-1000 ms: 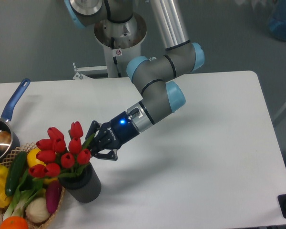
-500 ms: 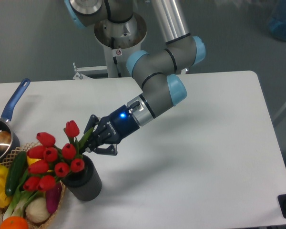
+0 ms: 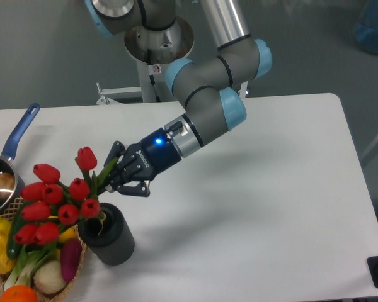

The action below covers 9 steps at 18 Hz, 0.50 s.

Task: Pick up the flowers from the vase
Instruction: 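Lift the gripped tulips straight up out of the grey vase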

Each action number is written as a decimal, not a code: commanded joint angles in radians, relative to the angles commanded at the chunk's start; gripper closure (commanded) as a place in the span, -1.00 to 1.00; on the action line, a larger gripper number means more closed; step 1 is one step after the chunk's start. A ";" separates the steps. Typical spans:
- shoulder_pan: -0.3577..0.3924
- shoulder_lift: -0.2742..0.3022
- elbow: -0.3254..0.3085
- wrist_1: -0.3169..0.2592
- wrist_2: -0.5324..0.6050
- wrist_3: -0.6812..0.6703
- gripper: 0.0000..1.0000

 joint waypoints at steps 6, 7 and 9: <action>0.008 0.019 0.078 -0.002 -0.020 -0.097 1.00; 0.008 0.019 0.084 -0.002 -0.029 -0.097 1.00; 0.008 0.020 0.091 -0.002 -0.041 -0.098 1.00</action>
